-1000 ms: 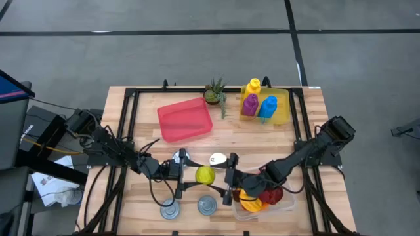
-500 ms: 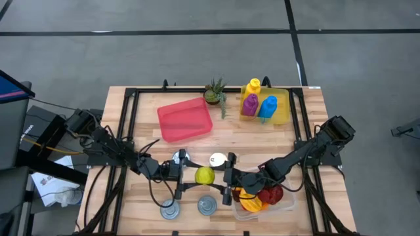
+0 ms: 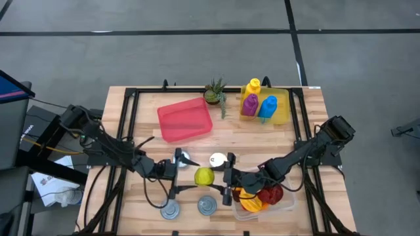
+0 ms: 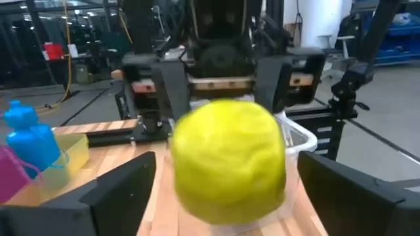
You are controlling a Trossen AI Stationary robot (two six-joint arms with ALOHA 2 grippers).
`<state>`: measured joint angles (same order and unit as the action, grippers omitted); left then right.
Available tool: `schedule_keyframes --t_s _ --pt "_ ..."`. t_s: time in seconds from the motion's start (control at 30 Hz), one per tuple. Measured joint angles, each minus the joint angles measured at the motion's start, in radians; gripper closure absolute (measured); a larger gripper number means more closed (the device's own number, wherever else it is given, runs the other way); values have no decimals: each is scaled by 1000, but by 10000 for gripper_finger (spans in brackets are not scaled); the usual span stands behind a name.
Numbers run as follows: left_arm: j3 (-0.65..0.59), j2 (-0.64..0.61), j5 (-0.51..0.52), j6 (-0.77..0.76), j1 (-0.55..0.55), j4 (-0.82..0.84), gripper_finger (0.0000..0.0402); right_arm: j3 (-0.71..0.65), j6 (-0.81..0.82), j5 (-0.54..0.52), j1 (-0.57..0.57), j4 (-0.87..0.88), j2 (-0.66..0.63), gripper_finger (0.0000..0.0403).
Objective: Pick & Place Food Item
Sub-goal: Put the green apple into the transparent bin
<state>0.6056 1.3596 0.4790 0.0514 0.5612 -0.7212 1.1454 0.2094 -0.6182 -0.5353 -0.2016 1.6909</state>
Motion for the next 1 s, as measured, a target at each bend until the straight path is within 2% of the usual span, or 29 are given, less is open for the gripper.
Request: schedule_keyframes --t_s 0.17,0.3,0.4,0.57,1.0 --pt "0 -131 58 -4 47 191 11 0 -7 -4 -7 3 0 174" --pt "0 -206 176 -61 84 402 11 0 -7 -6 -15 23 0 174" --pt "0 -219 209 -144 88 520 18 0 7 -2 -24 75 -6 174" --pt "-1 -187 223 -213 87 598 29 65 102 3 -45 320 -20 174" --pt "-2 -140 239 -217 71 606 34 389 392 67 -117 1103 -21 176"
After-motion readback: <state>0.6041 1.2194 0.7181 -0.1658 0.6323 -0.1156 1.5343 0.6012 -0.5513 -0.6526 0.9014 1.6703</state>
